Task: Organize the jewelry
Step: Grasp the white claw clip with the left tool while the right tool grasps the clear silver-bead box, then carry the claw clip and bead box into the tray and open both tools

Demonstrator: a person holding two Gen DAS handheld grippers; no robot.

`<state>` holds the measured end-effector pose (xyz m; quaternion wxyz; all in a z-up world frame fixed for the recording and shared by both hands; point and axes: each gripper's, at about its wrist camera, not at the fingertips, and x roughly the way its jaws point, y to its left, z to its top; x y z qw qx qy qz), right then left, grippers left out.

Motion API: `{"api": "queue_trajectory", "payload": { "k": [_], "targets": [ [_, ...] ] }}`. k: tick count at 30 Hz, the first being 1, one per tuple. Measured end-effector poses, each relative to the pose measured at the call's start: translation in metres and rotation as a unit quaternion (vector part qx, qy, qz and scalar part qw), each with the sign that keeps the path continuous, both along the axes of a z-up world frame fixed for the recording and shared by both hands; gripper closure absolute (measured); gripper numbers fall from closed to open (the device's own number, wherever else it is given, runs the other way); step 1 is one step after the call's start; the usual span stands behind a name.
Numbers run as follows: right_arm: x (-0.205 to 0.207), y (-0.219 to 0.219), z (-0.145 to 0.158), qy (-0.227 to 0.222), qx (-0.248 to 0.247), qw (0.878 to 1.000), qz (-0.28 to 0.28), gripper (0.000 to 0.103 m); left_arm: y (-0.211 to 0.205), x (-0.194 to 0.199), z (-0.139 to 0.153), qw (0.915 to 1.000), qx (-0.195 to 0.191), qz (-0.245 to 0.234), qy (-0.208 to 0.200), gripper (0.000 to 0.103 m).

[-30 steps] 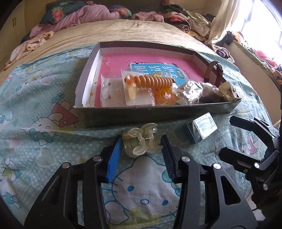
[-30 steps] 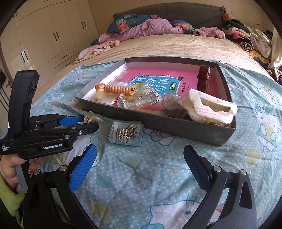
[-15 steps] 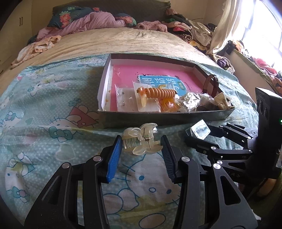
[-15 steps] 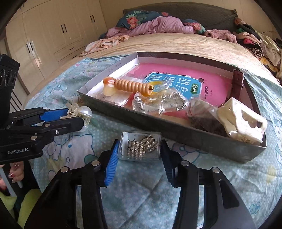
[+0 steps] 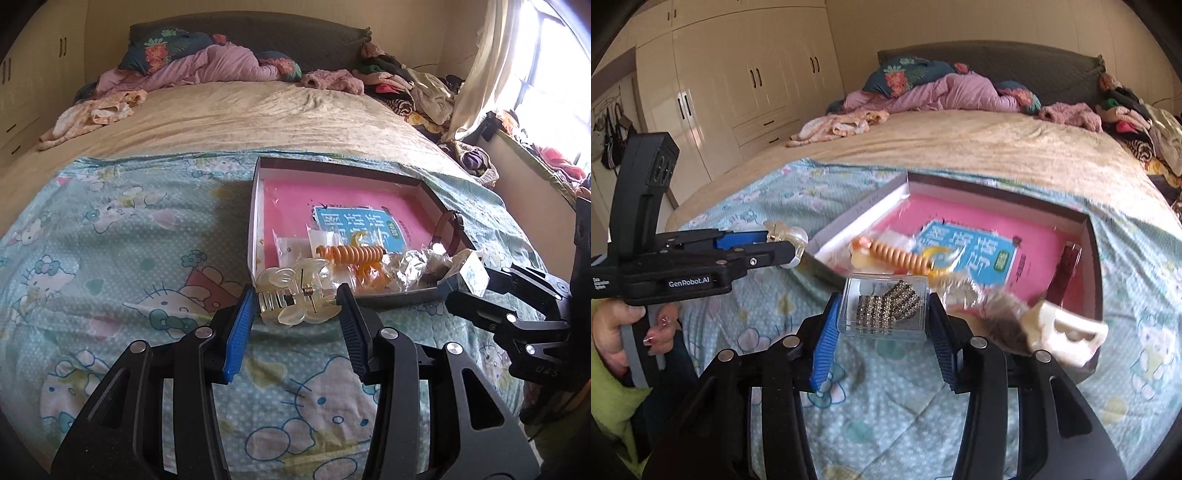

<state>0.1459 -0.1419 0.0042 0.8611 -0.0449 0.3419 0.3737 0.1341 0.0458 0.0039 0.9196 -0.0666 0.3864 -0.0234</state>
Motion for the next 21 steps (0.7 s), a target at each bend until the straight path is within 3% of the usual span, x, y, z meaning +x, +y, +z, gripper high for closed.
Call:
{"api": "queue_trajectory", "payload": {
  "k": [7, 21],
  "targets": [
    [0.010, -0.007, 0.021, -0.023, 0.009, 1.000, -0.006, 0.058, 0.002, 0.010, 0.013, 0.9999, 0.005, -0.001, -0.012, 0.067],
    [0.037, -0.023, 0.033, -0.043, 0.010, 0.998, -0.041, 0.058, -0.011, 0.038, 0.018, 0.9997, 0.015, -0.012, -0.018, 0.067]
  ]
}}
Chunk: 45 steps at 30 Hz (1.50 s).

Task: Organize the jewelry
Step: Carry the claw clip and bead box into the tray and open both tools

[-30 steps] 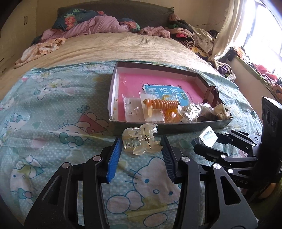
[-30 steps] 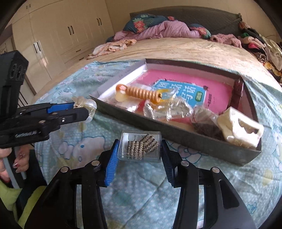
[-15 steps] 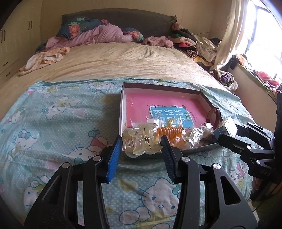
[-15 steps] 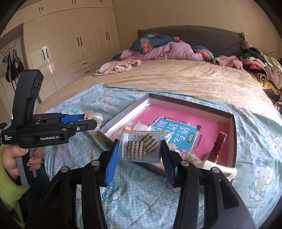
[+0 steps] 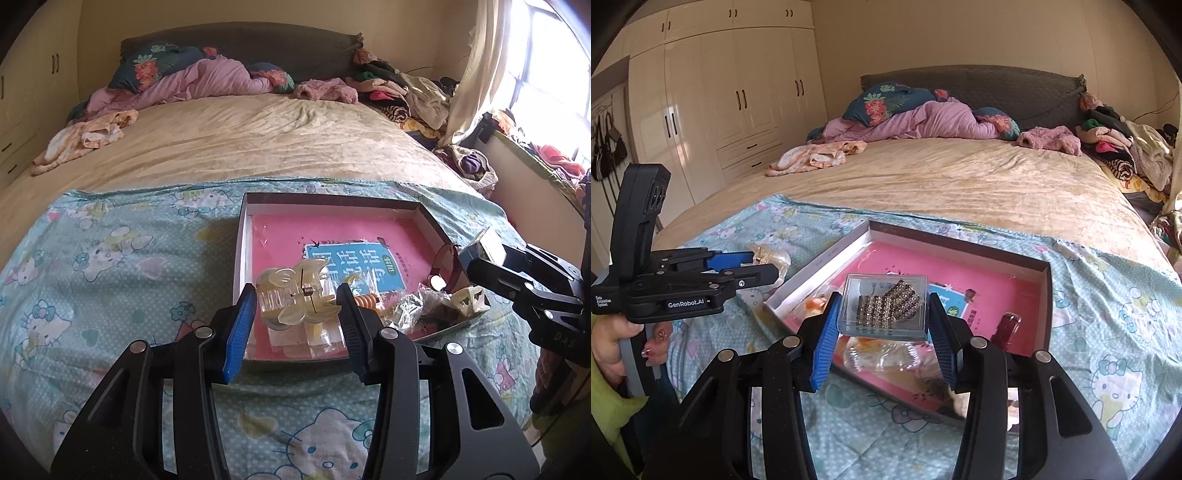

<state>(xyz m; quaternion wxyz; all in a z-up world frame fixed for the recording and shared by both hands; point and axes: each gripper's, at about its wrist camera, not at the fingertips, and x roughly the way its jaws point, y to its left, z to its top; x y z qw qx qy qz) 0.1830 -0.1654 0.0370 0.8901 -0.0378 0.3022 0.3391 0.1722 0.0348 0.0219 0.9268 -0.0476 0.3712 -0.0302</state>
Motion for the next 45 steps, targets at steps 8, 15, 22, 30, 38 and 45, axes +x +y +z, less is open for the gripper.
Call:
{"api": "queue_trajectory", "payload": {
  "k": [8, 15, 22, 30, 38, 45],
  "targets": [
    [0.010, -0.017, 0.001, -0.005, 0.003, 1.000, -0.025, 0.058, -0.010, 0.010, 0.002, 0.9999, 0.003, -0.011, -0.005, 0.067],
    [0.012, -0.026, -0.006, 0.001, 0.001, 0.999, -0.039, 0.058, -0.016, 0.017, -0.008, 0.9998, 0.007, -0.018, 0.005, 0.067],
    [0.009, -0.025, -0.025, 0.022, -0.011, 0.999, -0.037, 0.058, -0.025, 0.015, -0.026, 0.9991, 0.032, -0.021, 0.016, 0.066],
    [0.002, -0.014, -0.046, 0.040, -0.024, 0.998, -0.029, 0.058, -0.016, 0.013, -0.047, 0.9986, 0.040, -0.006, 0.034, 0.066],
    [-0.004, 0.001, -0.054, 0.037, -0.041, 0.998, -0.009, 0.058, -0.009, 0.017, -0.053, 0.9987, 0.032, 0.002, 0.040, 0.066],
    [0.001, 0.010, -0.059, 0.041, -0.050, 0.998, -0.001, 0.058, -0.005, 0.019, -0.058, 0.9987, 0.022, 0.005, 0.046, 0.066]
  ]
}}
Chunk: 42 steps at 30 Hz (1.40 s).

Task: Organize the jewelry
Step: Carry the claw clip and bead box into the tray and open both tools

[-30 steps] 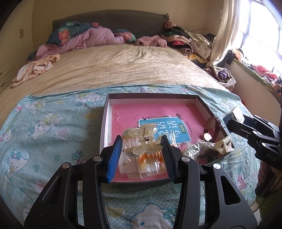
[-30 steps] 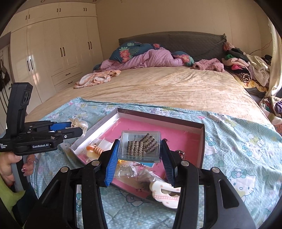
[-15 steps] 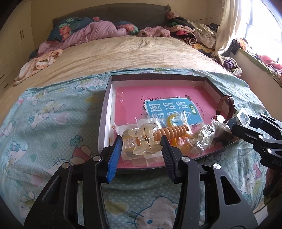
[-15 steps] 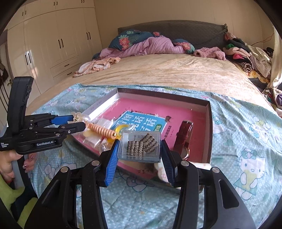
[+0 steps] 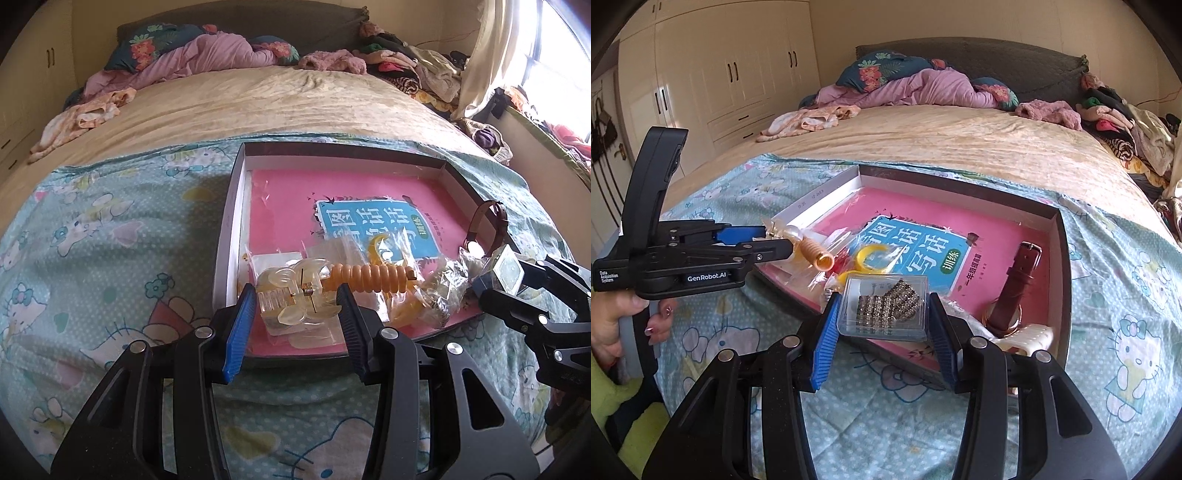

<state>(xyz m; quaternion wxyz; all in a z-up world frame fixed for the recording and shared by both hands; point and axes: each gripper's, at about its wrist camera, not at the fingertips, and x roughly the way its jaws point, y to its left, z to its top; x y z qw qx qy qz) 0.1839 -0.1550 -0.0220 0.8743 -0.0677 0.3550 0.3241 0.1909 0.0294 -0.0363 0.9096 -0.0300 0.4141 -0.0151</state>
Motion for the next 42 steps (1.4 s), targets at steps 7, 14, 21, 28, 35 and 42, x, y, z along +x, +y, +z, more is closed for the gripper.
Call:
{"api": "queue_trajectory", "payload": {
  "k": [7, 14, 21, 28, 35, 42],
  "targets": [
    [0.008, 0.000, -0.005, 0.002, -0.007, 1.000, -0.011, 0.058, 0.000, 0.000, -0.001, 1.0000, -0.004, -0.001, 0.000, 0.066],
    [0.009, 0.003, -0.007, 0.009, -0.009, 1.000, -0.008, 0.057, 0.000, 0.001, -0.003, 1.0000, -0.006, -0.002, 0.002, 0.066],
    [0.006, 0.002, -0.005, 0.013, -0.005, 1.000, -0.009, 0.046, -0.001, 0.001, -0.003, 1.0000, -0.007, -0.001, 0.002, 0.066],
    [0.000, -0.005, 0.005, -0.002, -0.001, 1.000, -0.016, 0.036, -0.001, 0.001, -0.003, 1.0000, -0.006, -0.001, 0.003, 0.066],
    [-0.003, -0.011, 0.011, -0.004, 0.003, 1.000, -0.025, 0.027, -0.003, -0.001, 0.000, 1.0000, -0.004, 0.006, 0.003, 0.066],
    [-0.009, -0.015, 0.020, -0.008, 0.006, 1.000, -0.027, 0.026, -0.002, -0.006, 0.012, 0.9999, -0.004, 0.011, -0.005, 0.061]
  ]
}}
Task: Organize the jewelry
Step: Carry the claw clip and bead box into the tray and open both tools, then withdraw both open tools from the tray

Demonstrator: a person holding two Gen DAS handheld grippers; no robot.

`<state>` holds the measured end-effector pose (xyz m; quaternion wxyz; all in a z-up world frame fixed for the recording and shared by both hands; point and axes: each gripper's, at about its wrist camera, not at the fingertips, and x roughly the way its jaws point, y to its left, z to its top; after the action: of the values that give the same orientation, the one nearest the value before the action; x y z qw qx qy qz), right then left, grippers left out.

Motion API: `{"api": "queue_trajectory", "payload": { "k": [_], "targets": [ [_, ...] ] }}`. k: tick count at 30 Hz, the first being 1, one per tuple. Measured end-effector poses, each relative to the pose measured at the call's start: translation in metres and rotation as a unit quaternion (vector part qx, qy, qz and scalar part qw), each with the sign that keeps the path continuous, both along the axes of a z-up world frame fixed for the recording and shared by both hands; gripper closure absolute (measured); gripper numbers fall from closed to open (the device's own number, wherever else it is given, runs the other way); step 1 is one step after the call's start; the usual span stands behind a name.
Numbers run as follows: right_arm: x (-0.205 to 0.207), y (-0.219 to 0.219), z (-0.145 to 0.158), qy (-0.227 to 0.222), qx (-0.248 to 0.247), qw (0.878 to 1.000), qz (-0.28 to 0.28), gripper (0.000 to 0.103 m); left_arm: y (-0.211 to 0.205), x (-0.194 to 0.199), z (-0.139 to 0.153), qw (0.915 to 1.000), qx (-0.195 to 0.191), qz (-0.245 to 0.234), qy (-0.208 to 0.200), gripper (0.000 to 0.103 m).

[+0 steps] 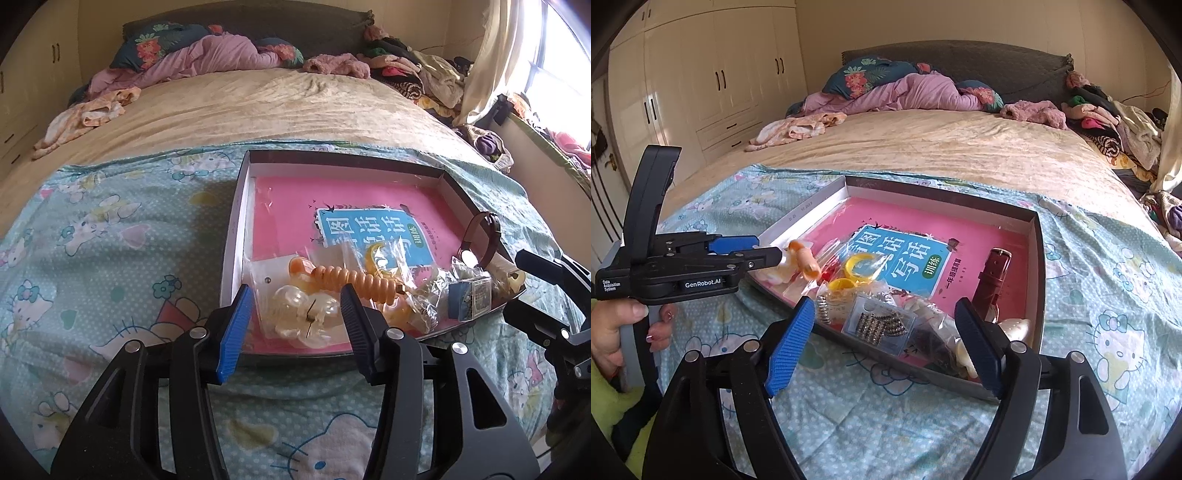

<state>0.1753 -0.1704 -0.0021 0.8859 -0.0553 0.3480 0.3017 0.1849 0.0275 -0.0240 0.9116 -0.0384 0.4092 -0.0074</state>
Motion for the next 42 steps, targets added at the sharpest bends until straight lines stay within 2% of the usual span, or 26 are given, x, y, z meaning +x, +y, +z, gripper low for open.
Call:
{"api": "queue_trajectory", "payload": {
  "k": [6, 8, 10, 12, 16, 20, 23, 32, 42],
  "targets": [
    [-0.009, -0.003, 0.010, -0.009, 0.002, 1.000, 0.000, 0.025, 0.001, -0.007, 0.013, 1.0000, 0.001, 0.003, -0.009, 0.054],
    [-0.012, -0.005, 0.014, -0.015, 0.004, 1.000, -0.002, 0.016, -0.001, -0.011, 0.019, 0.9999, 0.002, 0.004, -0.014, 0.049],
    [-0.015, -0.007, 0.018, -0.021, 0.008, 1.000, -0.003, 0.016, -0.001, -0.013, 0.024, 0.9998, 0.001, 0.004, -0.018, 0.046],
    [-0.019, -0.008, 0.023, -0.026, 0.009, 1.000, -0.002, 0.016, -0.001, -0.017, 0.030, 0.9997, 0.001, 0.005, -0.024, 0.039],
    [-0.026, -0.010, 0.031, -0.034, 0.010, 0.999, -0.004, 0.015, -0.002, -0.026, 0.041, 0.9994, 0.002, 0.006, -0.035, 0.031],
    [-0.033, -0.012, 0.038, -0.047, 0.014, 0.999, -0.010, 0.006, -0.004, -0.035, 0.051, 0.9989, 0.002, 0.005, -0.046, 0.018],
    [-0.039, -0.016, 0.043, -0.052, 0.019, 0.998, -0.012, 0.005, -0.006, -0.043, 0.056, 0.9985, 0.006, 0.004, -0.055, 0.010],
    [-0.063, -0.031, 0.053, -0.061, 0.032, 0.997, -0.026, 0.005, -0.019, -0.078, 0.067, 0.9963, 0.023, 0.006, -0.083, 0.010],
    [-0.101, -0.041, 0.030, -0.056, 0.029, 0.997, -0.051, 0.005, -0.034, -0.122, 0.058, 0.9947, 0.029, -0.006, -0.099, 0.010]
  ]
}}
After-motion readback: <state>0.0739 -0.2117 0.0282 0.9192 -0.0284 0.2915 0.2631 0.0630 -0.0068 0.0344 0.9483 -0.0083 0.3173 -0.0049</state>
